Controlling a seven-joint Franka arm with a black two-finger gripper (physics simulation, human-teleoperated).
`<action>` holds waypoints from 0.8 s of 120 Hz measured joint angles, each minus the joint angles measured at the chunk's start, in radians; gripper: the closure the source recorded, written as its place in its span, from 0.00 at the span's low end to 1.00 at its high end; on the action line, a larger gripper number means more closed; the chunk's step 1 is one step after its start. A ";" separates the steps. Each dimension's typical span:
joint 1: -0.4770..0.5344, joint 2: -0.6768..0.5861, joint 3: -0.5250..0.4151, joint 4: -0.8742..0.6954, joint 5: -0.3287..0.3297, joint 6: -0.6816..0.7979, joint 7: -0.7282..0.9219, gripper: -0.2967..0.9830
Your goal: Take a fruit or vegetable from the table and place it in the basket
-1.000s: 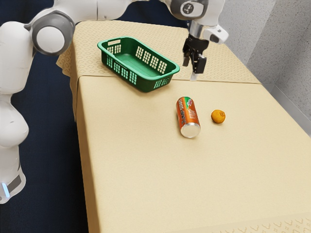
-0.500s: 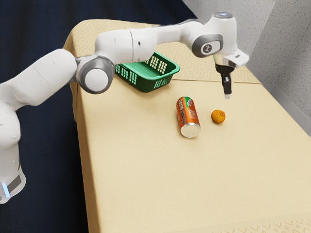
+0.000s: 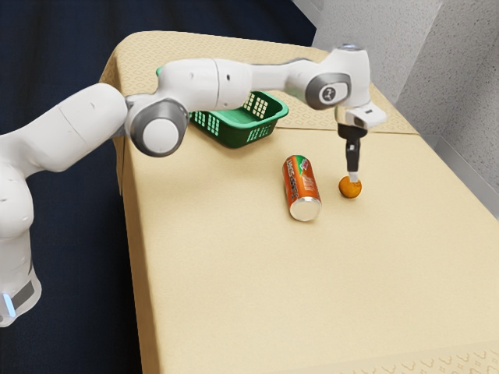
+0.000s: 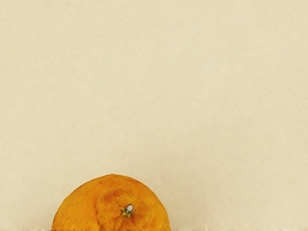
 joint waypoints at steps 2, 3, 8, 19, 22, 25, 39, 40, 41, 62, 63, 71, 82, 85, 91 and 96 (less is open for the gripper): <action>-0.001 0.000 0.005 -0.001 -0.004 -0.001 0.003 0.23; -0.002 0.000 0.011 -0.001 -0.006 -0.002 0.003 0.23; -0.005 0.000 0.033 -0.002 -0.014 -0.004 0.007 0.23; -0.006 0.000 0.069 -0.004 -0.021 -0.012 0.011 0.23; -0.007 0.000 0.078 -0.004 -0.021 -0.015 0.012 0.23; -0.007 0.000 0.084 -0.005 -0.021 -0.017 0.012 0.23; -0.016 0.005 0.088 -0.003 -0.024 -0.026 0.014 0.23; -0.017 0.006 0.088 -0.003 -0.024 -0.027 0.014 0.23; -0.018 0.006 0.089 -0.003 -0.025 -0.027 0.014 0.23; -0.026 0.024 0.105 0.015 -0.022 -0.024 0.011 0.23; -0.026 0.025 0.106 0.015 -0.022 -0.023 0.010 0.23; -0.026 0.028 0.110 0.016 -0.013 -0.009 0.010 0.23; -0.027 0.029 0.108 0.016 -0.007 0.023 0.011 0.23; -0.031 0.029 0.107 0.016 -0.006 0.037 0.012 0.23; -0.035 0.029 0.105 0.017 -0.005 0.062 0.014 0.23; -0.036 0.029 0.104 0.017 -0.004 0.079 0.016 0.23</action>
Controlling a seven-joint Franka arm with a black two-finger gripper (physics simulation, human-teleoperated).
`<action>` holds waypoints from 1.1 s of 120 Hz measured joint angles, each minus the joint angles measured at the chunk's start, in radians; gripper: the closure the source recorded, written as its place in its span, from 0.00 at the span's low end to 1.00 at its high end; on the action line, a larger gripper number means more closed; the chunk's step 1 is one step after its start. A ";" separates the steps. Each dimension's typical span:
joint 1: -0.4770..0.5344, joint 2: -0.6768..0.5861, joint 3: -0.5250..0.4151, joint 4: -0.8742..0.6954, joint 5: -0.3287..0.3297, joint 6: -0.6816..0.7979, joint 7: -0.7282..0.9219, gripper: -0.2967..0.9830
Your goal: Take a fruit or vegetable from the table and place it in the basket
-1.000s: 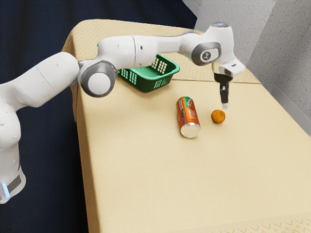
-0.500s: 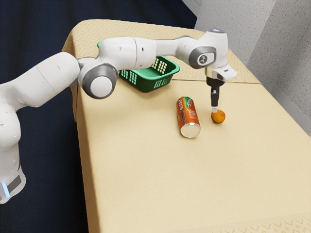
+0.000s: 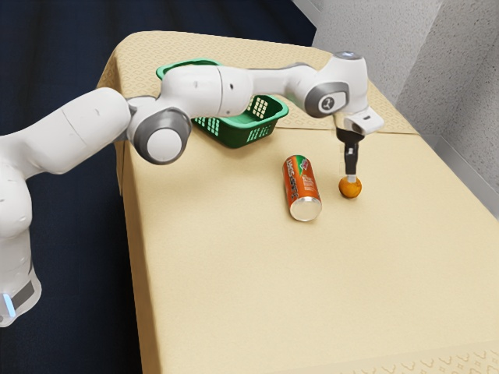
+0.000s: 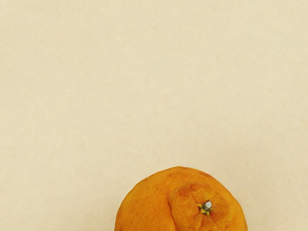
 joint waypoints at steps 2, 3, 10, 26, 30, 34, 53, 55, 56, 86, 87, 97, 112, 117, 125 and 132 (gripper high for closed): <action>-0.001 0.000 0.000 0.000 0.000 0.006 0.001 0.23; -0.001 0.000 0.000 0.000 0.000 0.009 0.001 0.23; -0.001 0.007 0.001 0.000 0.001 0.025 0.003 0.23; -0.003 0.020 -0.023 0.000 0.000 0.051 0.007 0.23; -0.004 0.021 -0.027 0.000 -0.001 0.056 0.008 0.23; -0.004 0.023 -0.028 -0.001 -0.001 0.059 0.009 0.23; -0.003 0.034 -0.023 -0.006 0.000 0.071 0.011 0.23; -0.003 0.037 -0.022 -0.006 0.000 0.071 0.011 0.23; -0.003 0.038 -0.022 -0.006 0.000 0.072 0.011 0.23; -0.003 0.052 -0.022 -0.009 -0.002 0.078 0.012 0.23; -0.003 0.052 -0.022 -0.009 -0.002 0.078 0.012 0.23; -0.004 0.054 -0.022 -0.009 -0.003 0.079 0.012 0.23; -0.003 0.059 -0.023 -0.009 -0.004 0.079 0.011 0.23; -0.002 0.060 -0.024 -0.009 -0.005 0.080 0.011 0.23; -0.002 0.060 -0.027 -0.010 -0.005 0.080 0.011 0.23; -0.002 0.061 -0.028 -0.010 -0.006 0.080 0.011 0.23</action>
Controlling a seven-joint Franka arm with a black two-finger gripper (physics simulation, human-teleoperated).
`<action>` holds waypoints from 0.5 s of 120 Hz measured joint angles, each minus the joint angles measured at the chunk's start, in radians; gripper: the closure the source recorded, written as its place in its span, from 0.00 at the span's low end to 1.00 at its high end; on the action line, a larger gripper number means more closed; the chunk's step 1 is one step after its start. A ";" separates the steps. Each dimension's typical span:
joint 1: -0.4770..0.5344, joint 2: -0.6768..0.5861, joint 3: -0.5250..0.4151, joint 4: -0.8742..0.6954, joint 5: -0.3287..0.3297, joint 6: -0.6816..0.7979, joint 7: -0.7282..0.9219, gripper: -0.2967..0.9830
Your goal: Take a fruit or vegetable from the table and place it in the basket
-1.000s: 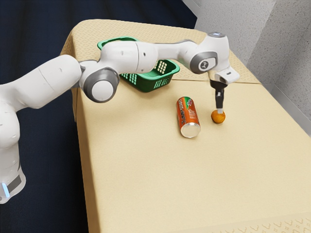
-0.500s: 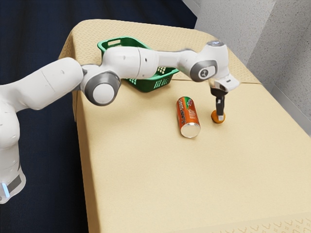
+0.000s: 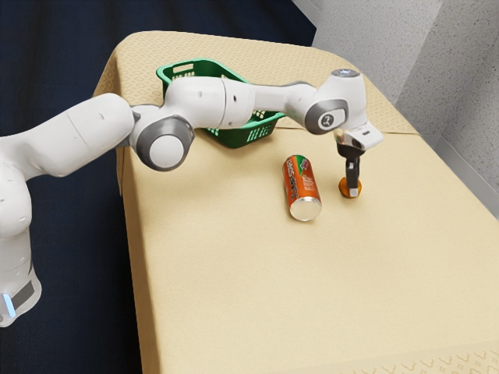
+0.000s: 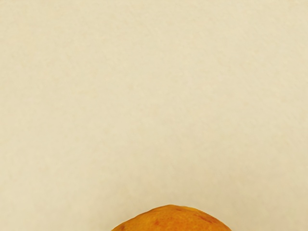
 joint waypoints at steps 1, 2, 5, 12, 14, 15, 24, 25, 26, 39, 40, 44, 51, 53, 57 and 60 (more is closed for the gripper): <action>0.000 0.001 0.000 0.000 0.000 0.000 0.000 0.23; 0.000 0.001 -0.001 0.000 0.000 0.000 0.000 0.23; 0.000 0.003 -0.001 0.000 0.000 0.000 0.000 0.23; 0.000 0.005 -0.002 -0.001 -0.001 0.000 0.000 0.23; 0.000 0.006 -0.002 -0.001 -0.001 0.000 0.000 0.23; 0.000 0.006 -0.002 -0.001 -0.002 0.000 0.000 0.23; 0.000 0.007 -0.001 -0.003 -0.005 0.000 -0.001 0.23; 0.000 0.007 0.000 -0.003 -0.005 0.000 -0.001 0.23; 0.000 0.007 0.000 -0.003 -0.005 0.000 -0.001 0.23; 0.000 0.008 0.001 -0.005 -0.011 0.000 -0.003 0.27; 0.000 0.008 0.001 -0.005 -0.012 0.000 -0.004 0.28; 0.000 0.008 0.002 -0.005 -0.015 0.000 -0.007 0.34; 0.000 0.008 0.004 -0.005 -0.019 0.000 -0.015 0.43; 0.000 0.008 0.005 -0.005 -0.019 0.000 -0.017 0.45; 0.000 0.008 0.005 -0.005 -0.020 0.000 -0.022 0.49; 0.000 0.008 0.005 -0.005 -0.020 0.000 -0.026 0.51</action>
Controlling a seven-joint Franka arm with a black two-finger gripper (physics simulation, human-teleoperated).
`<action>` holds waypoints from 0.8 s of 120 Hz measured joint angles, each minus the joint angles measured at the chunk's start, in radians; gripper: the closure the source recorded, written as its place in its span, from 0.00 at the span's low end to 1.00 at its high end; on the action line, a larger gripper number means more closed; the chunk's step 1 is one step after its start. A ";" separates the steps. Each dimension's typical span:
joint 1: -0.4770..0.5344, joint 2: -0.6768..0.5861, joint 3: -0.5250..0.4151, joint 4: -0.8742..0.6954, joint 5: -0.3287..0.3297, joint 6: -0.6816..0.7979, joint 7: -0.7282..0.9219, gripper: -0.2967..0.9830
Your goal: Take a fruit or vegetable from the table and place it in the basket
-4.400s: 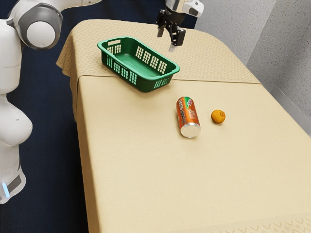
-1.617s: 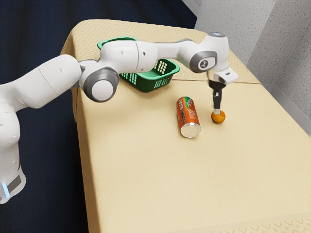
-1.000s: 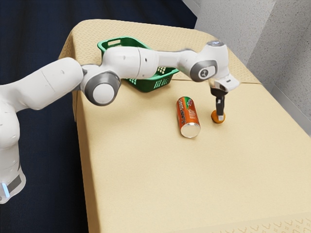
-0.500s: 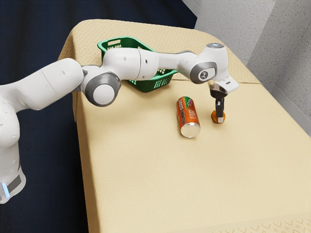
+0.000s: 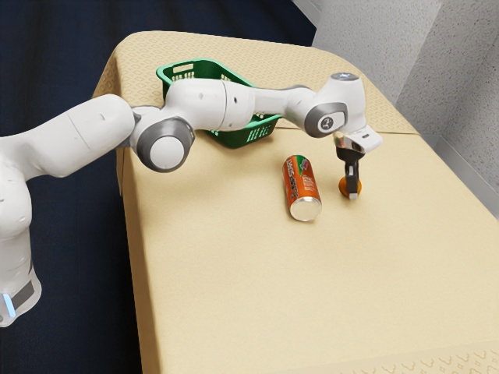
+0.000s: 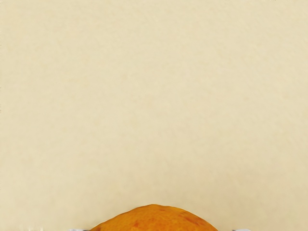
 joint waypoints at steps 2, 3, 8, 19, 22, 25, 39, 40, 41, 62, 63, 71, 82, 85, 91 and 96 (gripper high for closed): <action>0.000 0.000 0.000 0.000 0.000 0.000 -0.002 0.52; 0.000 0.000 0.000 0.000 0.001 0.000 -0.004 0.52; 0.001 0.000 0.000 0.000 0.002 0.001 -0.009 0.53; 0.004 -0.001 0.001 0.000 0.005 0.003 -0.021 0.53; 0.004 -0.002 0.001 0.001 0.006 0.003 -0.023 0.53; 0.005 -0.003 0.001 0.001 0.007 0.002 -0.026 0.53; 0.003 -0.007 0.001 0.001 0.009 0.001 -0.036 0.54; 0.002 -0.008 0.002 0.002 0.010 0.001 -0.037 0.54; 0.002 -0.010 0.002 0.001 0.010 0.001 -0.037 0.54; -0.002 -0.309 0.097 -0.201 0.036 -0.018 -0.051 0.54; -0.001 -0.338 0.105 -0.229 0.036 -0.021 -0.052 0.54; 0.019 -0.600 0.171 -0.537 0.033 -0.037 -0.066 0.54; 0.041 -0.831 0.293 -0.855 0.008 -0.052 -0.089 0.54; 0.044 -0.857 0.322 -0.896 0.002 -0.056 -0.094 0.54; 0.047 -0.885 0.366 -0.943 -0.005 -0.061 -0.104 0.54; 0.041 -0.903 0.416 -0.977 -0.009 -0.064 -0.112 0.54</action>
